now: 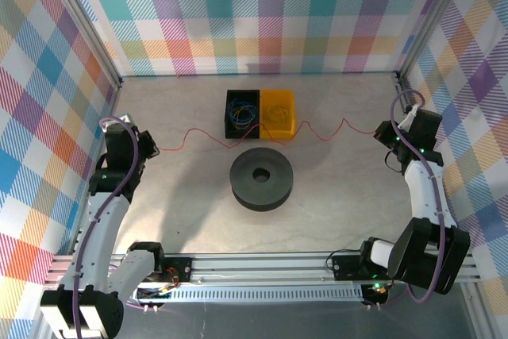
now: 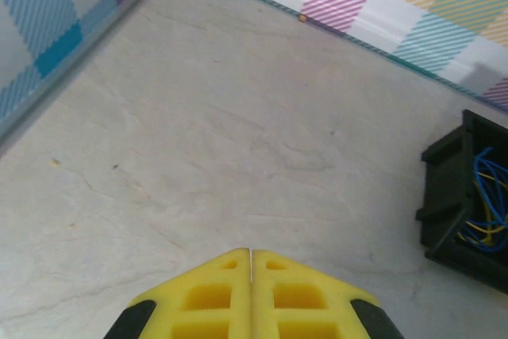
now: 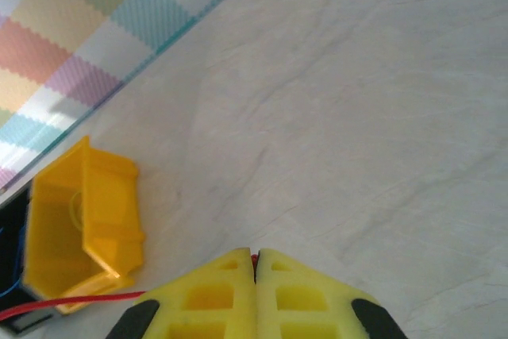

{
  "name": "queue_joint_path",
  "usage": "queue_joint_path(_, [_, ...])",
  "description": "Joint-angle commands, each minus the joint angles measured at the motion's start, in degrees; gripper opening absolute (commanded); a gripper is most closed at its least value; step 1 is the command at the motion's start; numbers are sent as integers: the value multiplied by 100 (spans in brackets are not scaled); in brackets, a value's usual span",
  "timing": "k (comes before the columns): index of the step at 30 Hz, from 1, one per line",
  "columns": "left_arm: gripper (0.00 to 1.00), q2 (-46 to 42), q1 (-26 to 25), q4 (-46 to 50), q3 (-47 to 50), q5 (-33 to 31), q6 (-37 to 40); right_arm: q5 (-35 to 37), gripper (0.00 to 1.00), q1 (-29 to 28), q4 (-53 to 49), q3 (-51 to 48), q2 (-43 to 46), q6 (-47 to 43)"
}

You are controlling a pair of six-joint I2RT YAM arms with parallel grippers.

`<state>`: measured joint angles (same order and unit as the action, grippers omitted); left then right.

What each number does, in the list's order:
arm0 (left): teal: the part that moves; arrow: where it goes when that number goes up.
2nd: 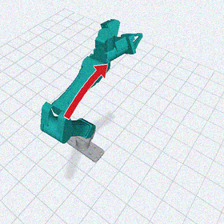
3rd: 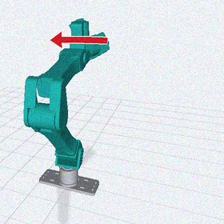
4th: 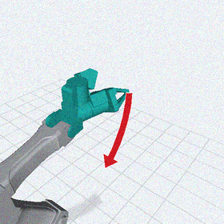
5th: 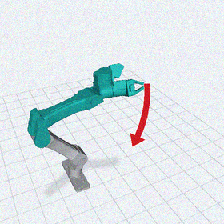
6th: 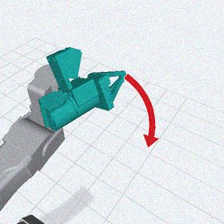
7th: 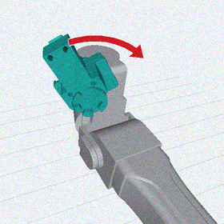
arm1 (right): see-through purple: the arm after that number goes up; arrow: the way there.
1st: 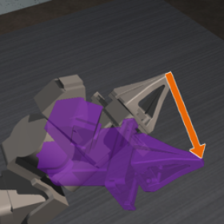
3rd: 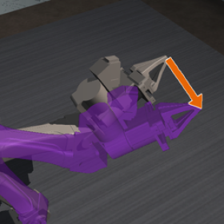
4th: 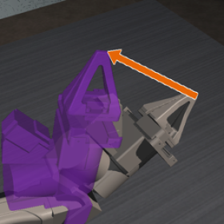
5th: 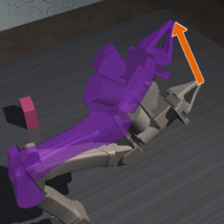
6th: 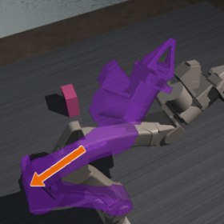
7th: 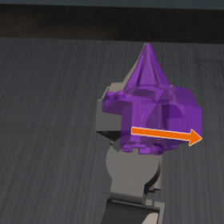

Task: Wrap the cables

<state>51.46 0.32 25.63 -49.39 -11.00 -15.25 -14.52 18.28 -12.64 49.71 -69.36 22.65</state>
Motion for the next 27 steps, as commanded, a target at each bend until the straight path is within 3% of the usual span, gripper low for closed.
queue_joint_path(1, [0, -10, 144, 197, -252, -460, 180, 426, 0, 141, 419, -14, -113, 203])
queue_joint_path(6, [0, 281, -119, 39, -247, 324, 292, -256, 0, 100, 673, -206, -127, 250])
queue_joint_path(10, [0, 445, -604, 126, -285, -211, 503, -269, 0, 26, 429, -227, -16, 28])
queue_joint_path(14, [0, 368, -607, 183, -316, -735, 505, 392, 0, 44, 78, -113, 63, -114])
queue_joint_path(19, [0, 143, -192, 221, -417, -1006, 391, 1057, 0, 236, -32, 77, -30, 22])
queue_joint_path(27, [0, 105, 474, 404, -828, -703, 303, 1041, 0, 665, -12, 497, -515, 182])
